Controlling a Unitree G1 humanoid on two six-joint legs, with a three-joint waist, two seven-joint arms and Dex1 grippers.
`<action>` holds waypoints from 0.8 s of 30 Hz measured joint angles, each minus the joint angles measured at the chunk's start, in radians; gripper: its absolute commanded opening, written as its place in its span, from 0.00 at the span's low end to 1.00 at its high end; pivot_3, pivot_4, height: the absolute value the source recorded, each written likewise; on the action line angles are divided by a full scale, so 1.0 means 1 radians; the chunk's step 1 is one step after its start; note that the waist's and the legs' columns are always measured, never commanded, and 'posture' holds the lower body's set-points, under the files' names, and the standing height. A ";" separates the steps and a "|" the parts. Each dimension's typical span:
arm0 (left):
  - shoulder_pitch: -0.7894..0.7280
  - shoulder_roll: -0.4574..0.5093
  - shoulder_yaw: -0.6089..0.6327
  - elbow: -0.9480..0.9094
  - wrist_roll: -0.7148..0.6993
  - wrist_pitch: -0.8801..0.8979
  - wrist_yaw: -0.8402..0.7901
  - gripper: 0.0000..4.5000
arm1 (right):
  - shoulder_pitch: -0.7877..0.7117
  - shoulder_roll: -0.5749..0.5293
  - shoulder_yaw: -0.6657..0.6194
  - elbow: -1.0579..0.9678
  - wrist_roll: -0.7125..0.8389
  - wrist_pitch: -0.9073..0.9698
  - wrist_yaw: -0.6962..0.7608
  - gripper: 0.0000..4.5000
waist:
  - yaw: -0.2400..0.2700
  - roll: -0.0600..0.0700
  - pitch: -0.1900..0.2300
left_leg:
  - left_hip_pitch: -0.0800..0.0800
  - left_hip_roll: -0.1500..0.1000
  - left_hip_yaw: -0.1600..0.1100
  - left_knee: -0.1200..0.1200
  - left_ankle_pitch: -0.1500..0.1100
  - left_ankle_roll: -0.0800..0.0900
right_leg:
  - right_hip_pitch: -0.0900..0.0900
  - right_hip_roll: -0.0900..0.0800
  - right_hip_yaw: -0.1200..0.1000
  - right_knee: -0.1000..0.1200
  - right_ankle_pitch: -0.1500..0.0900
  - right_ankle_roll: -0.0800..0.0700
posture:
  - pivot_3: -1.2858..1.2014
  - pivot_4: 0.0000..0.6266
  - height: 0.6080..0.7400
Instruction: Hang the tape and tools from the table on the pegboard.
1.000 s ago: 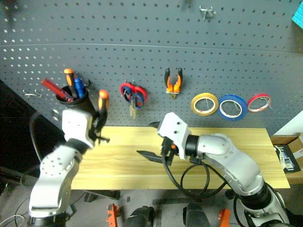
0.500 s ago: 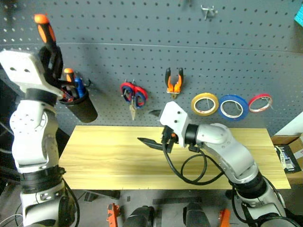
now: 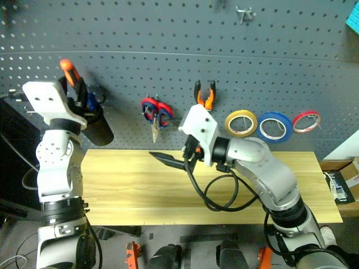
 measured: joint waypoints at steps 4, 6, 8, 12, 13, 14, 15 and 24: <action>0.020 -0.010 0.001 -0.047 -0.005 0.027 0.025 0.88 | 0.002 -0.014 -0.003 -0.003 0.002 0.000 -0.001 1.00 | -0.004 -0.003 -0.003 | 0.000 0.000 0.000 0.000 0.000 0.000 | 0.000 0.000 0.000 0.000 0.000 0.000 | 0.50 0.16 1.00; 0.034 -0.021 0.001 -0.125 -0.026 0.100 0.032 0.99 | 0.022 -0.033 -0.018 -0.013 0.006 0.000 0.000 1.00 | -0.004 -0.005 -0.006 | 0.000 0.000 0.000 0.000 0.000 0.000 | 0.000 0.000 0.000 0.000 0.000 0.000 | 0.51 0.15 1.00; 0.056 -0.025 -0.006 -0.228 -0.036 0.209 0.040 0.99 | 0.055 -0.053 -0.049 -0.022 0.022 0.008 -0.001 1.00 | -0.002 -0.007 -0.013 | 0.000 0.000 0.000 0.000 0.000 0.000 | 0.000 0.000 0.001 0.000 0.000 0.000 | 0.51 0.13 1.00; 0.110 -0.048 -0.043 -0.429 -0.047 0.436 0.072 0.99 | 0.143 -0.076 -0.131 -0.060 0.075 0.047 -0.016 1.00 | 0.003 -0.008 -0.039 | 0.000 -0.001 0.002 0.000 0.000 0.000 | 0.000 0.000 0.002 0.000 0.000 0.000 | 0.52 0.09 1.00; 0.130 -0.051 -0.054 -0.458 -0.049 0.463 0.070 0.99 | 0.162 -0.085 -0.145 -0.064 0.079 0.053 -0.021 1.00 | 0.004 -0.007 -0.046 | 0.001 -0.001 0.002 0.000 0.000 0.000 | 0.000 0.001 0.002 0.001 0.000 0.000 | 0.52 0.08 1.00; 0.159 -0.050 -0.068 -0.483 -0.050 0.480 0.062 0.99 | 0.189 -0.090 -0.163 -0.071 0.079 0.059 -0.031 1.00 | 0.005 -0.007 -0.056 | 0.001 0.000 0.002 -0.001 0.000 0.000 | 0.000 0.001 0.002 0.001 0.000 0.000 | 0.52 0.07 1.00; 0.198 -0.050 -0.079 -0.501 -0.049 0.492 0.047 0.99 | 0.226 -0.092 -0.182 -0.081 0.079 0.061 -0.044 1.00 | 0.006 -0.006 -0.066 | 0.003 0.000 0.003 -0.001 0.000 0.000 | 0.002 0.001 0.003 0.001 0.000 0.000 | 0.52 0.05 1.00; 0.422 -0.057 -0.094 -0.319 -0.046 0.452 -0.055 0.99 | 0.630 -0.016 -0.210 0.166 -0.162 -0.273 -0.232 1.00 | 0.030 0.001 -0.110 | 0.036 -0.002 0.007 -0.001 -0.003 0.004 | 0.037 0.004 0.001 -0.003 -0.001 0.001 | 0.51 0.00 1.00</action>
